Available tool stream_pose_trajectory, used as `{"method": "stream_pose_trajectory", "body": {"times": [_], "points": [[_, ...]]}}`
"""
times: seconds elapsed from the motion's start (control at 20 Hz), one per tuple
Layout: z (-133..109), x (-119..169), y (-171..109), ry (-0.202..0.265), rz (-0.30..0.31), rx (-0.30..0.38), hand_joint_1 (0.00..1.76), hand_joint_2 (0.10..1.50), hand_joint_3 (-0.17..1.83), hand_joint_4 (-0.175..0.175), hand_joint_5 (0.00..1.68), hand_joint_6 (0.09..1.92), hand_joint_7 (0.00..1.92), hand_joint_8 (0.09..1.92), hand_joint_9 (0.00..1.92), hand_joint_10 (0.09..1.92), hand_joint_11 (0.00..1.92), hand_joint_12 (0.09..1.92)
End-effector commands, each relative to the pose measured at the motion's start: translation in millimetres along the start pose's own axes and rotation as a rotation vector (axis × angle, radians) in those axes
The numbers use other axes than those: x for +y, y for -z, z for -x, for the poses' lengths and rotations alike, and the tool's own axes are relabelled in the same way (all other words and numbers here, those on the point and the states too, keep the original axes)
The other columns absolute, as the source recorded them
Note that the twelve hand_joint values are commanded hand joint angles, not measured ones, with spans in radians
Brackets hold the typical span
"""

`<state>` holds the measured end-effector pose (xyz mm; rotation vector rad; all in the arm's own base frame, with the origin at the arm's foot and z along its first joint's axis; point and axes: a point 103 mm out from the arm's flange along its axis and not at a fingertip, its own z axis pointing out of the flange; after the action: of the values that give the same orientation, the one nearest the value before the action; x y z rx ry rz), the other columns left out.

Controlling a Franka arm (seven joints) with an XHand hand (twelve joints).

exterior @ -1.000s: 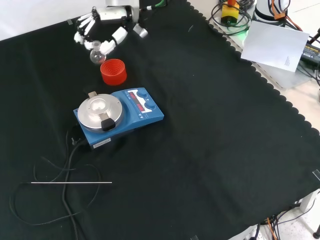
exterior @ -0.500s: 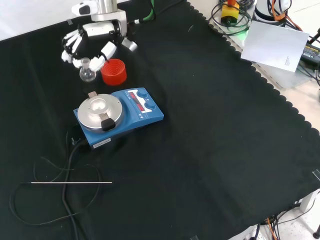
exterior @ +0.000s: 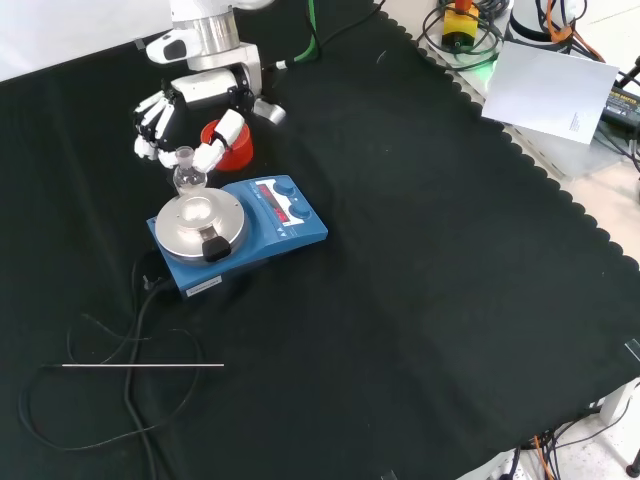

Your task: Place the round-bottom flask on the heater.

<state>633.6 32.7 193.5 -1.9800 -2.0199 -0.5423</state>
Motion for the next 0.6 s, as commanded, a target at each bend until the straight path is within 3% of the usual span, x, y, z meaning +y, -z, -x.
{"method": "stream_pose_trajectory", "body": {"times": [0.05, 0.6], "points": [[-3, -2, -8, 0.003, -0.015, -0.001, 1.04, 1.07, 0.03, 0.175, 1.04, 0.95, 0.5, 0.57, 0.67, 0.57, 0.25, 1.3], [0, -4, -27, 0.0, -0.043, 0.001, 1.04, 1.07, 0.04, 0.175, 1.04, 0.95, 0.5, 0.56, 0.67, 0.56, 0.25, 1.3]]}}
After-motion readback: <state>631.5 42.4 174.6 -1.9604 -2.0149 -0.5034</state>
